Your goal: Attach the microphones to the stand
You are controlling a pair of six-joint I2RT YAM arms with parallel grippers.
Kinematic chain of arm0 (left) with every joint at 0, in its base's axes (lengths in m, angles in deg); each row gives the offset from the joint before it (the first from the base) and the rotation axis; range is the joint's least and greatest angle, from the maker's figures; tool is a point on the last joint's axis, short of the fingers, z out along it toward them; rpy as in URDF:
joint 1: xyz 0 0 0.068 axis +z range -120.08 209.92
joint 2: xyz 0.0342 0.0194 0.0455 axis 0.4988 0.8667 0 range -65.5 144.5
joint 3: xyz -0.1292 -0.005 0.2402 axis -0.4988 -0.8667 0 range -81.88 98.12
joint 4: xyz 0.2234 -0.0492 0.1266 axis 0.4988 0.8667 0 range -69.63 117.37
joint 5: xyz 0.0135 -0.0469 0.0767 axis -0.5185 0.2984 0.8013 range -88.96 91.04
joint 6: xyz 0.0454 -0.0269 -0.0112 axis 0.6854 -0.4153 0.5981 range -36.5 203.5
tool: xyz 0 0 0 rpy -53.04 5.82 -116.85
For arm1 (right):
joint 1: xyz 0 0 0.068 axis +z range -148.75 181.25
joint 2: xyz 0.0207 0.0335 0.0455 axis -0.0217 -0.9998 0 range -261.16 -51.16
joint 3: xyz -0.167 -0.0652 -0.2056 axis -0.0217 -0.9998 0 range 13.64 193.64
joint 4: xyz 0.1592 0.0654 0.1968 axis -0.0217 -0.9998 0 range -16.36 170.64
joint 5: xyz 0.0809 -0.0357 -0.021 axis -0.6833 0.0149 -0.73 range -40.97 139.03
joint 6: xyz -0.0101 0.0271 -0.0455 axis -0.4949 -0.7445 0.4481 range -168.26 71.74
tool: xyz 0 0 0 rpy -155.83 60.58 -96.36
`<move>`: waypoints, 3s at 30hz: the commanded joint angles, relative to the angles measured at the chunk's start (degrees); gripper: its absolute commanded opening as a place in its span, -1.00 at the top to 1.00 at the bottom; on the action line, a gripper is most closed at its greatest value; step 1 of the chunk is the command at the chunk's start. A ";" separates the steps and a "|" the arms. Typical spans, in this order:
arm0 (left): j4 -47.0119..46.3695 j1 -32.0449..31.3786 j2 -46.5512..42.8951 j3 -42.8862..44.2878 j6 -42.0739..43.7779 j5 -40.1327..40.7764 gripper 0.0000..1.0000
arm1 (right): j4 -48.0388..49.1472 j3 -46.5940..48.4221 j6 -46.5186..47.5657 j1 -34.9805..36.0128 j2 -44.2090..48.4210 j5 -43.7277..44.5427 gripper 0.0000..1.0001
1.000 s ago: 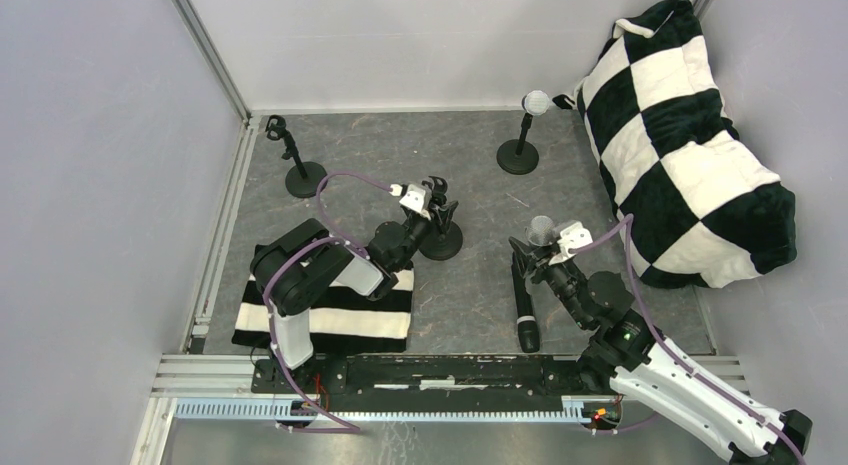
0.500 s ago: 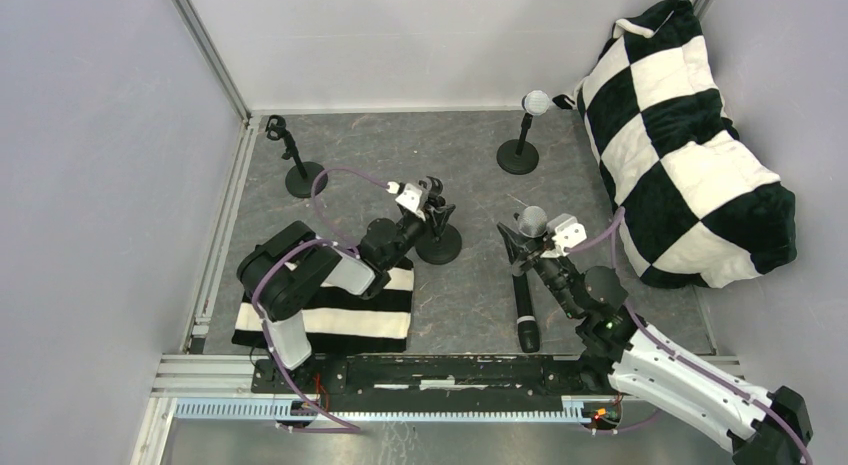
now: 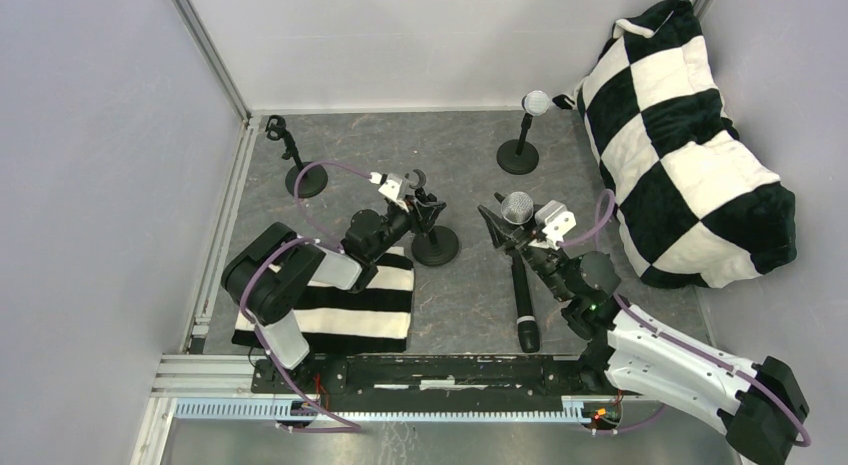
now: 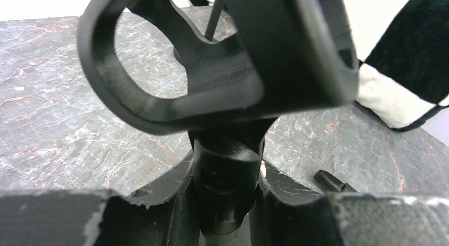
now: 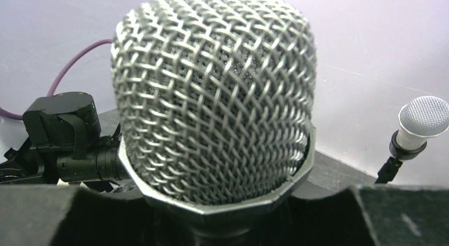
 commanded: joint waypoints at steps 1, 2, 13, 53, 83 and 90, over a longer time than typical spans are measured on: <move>0.88 -0.09 -0.97 1.01 -1.98 -4.32 0.96 | 6.45 2.58 2.09 -0.03 -0.02 -1.99 1.00; 0.84 -0.09 -0.74 1.10 -1.66 -4.56 0.96 | 7.23 2.32 2.58 -0.04 -0.04 -1.97 1.00; -8.79 -0.24 3.11 2.19 -3.28 -9.17 0.96 | 24.26 6.14 7.20 -0.16 -9.91 -7.28 1.00; -6.99 -3.78 4.88 2.99 1.34 -8.77 0.96 | 25.37 26.14 5.74 -0.98 -36.03 -24.90 1.00; -1.49 -6.35 4.14 4.34 6.15 -7.10 0.96 | 12.61 20.69 8.73 -5.98 -38.56 -21.89 1.00; 0.92 -7.64 4.05 5.34 8.38 -5.94 0.96 | 7.41 21.08 8.60 -6.77 -39.61 -19.44 1.00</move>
